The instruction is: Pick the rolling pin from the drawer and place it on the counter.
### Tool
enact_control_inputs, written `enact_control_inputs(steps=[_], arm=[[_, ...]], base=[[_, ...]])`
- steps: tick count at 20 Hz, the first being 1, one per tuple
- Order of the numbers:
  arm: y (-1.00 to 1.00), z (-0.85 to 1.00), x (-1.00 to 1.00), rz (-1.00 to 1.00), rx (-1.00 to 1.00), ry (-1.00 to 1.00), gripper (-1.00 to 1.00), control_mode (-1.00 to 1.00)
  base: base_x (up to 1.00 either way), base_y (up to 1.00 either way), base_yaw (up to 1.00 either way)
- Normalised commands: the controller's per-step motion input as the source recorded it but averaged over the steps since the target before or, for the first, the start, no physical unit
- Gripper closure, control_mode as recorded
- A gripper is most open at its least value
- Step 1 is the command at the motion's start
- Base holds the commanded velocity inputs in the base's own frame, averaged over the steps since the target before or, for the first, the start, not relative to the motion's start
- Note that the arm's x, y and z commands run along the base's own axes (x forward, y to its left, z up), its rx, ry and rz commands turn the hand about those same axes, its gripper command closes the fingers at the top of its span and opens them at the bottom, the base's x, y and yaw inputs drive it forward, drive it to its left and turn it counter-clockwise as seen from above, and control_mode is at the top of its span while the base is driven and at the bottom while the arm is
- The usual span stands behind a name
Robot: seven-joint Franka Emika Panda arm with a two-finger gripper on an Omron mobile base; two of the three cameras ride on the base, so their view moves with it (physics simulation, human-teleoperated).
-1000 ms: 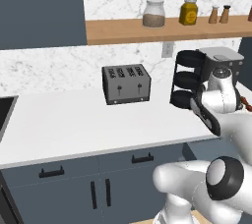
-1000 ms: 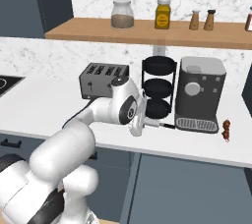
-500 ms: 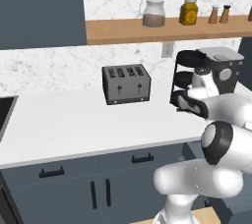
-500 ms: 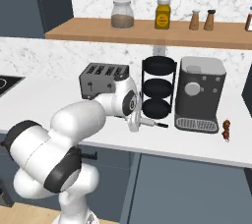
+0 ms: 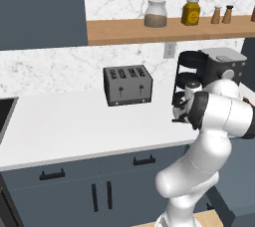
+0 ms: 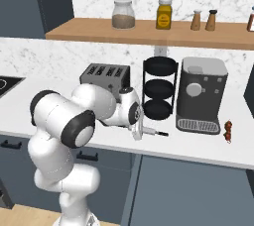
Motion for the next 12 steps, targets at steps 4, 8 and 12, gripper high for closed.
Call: enact_control_inputs(steps=[4,8,12], arm=[[0.01,-0.1,0.3,0.0,0.0,0.02,-1.0,-1.0],[0.04,0.19,-0.06,-0.01,0.0,-0.03,-1.0,-1.0],[0.25,0.64,-0.59,-0.02,-0.01,-0.11,-1.0,-1.0]], base=[[0.0,0.0,0.0],[0.0,0.0,0.0],[0.0,0.0,0.0]])
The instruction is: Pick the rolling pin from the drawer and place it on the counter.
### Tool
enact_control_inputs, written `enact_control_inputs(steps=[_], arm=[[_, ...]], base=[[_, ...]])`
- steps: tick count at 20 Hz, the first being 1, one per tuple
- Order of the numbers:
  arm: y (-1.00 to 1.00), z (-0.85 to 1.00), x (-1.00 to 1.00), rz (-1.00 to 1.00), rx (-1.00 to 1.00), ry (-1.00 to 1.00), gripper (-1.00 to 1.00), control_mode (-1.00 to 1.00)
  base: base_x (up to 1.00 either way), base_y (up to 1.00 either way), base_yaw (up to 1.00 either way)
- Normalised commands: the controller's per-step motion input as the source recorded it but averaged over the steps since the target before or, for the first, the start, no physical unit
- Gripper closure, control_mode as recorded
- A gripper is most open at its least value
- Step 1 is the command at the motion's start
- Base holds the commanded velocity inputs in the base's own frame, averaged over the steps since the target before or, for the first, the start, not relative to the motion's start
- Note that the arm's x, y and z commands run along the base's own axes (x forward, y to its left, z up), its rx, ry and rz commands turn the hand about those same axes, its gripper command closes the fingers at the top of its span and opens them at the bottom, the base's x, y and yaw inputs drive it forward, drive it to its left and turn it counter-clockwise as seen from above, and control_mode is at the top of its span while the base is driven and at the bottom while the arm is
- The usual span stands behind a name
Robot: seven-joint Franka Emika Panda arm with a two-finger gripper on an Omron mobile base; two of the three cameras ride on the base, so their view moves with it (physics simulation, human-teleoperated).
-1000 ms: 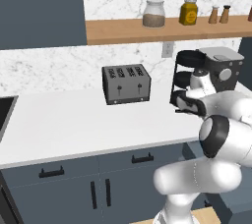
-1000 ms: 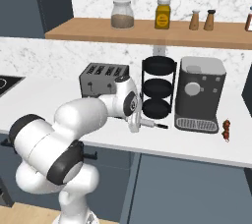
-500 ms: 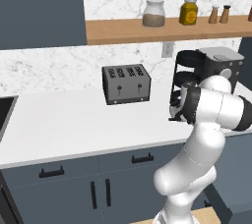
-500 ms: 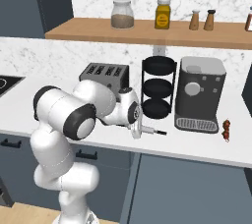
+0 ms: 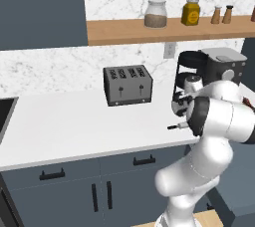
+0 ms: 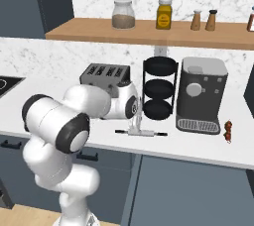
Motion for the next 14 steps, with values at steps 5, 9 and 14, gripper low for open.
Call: enact_control_inputs(steps=[5,9,14], arm=[[0.22,0.99,-1.0,0.0,-0.07,-0.37,-1.0,-1.0],[0.15,1.0,-1.0,0.0,-0.13,-0.58,-1.0,-1.0],[0.06,1.0,-1.0,0.0,-0.08,-0.58,-1.0,-1.0]], base=[[0.0,0.0,0.0],[0.0,0.0,0.0],[0.0,0.0,0.0]])
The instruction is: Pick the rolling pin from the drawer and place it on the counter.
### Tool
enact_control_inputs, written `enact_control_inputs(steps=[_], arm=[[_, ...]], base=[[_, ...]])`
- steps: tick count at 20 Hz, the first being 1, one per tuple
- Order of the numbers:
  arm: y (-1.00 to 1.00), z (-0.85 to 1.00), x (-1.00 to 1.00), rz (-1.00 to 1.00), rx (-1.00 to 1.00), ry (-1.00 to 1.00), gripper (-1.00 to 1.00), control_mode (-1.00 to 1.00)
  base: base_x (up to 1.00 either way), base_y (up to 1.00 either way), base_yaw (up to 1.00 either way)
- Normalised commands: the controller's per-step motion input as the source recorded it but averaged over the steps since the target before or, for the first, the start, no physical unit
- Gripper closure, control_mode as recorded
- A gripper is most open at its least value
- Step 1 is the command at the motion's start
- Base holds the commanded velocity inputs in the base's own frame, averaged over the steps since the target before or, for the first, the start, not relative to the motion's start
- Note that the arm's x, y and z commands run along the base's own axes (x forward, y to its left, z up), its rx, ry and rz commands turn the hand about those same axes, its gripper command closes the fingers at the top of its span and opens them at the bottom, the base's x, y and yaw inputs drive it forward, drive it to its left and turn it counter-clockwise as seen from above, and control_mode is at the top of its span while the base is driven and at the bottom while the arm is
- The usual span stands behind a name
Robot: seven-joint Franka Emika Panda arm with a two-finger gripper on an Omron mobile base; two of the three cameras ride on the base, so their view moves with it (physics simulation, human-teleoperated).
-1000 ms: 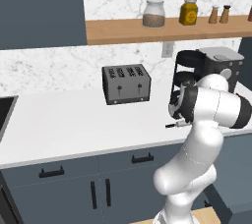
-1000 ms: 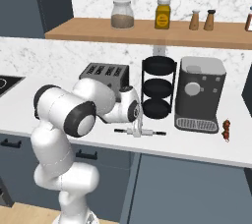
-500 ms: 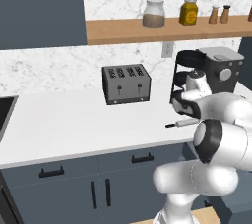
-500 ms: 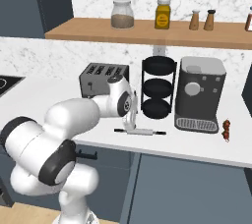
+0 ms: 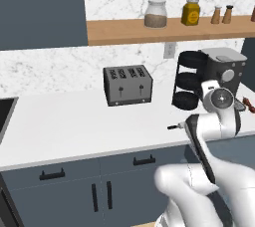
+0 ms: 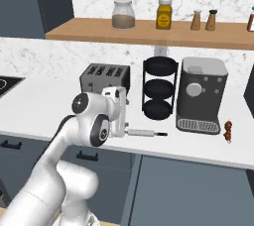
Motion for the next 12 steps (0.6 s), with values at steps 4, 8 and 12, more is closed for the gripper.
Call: enact_control_inputs(steps=[4,8,12], arm=[[0.01,1.0,-0.94,-0.01,-0.05,-0.51,-1.0,-1.0],[0.04,1.0,-0.48,-0.07,-0.06,-0.38,-1.0,-1.0],[0.02,0.31,-0.09,0.0,-0.04,-0.16,-1.0,-1.0]], base=[[0.0,0.0,0.0],[0.0,0.0,0.0],[0.0,0.0,0.0]])
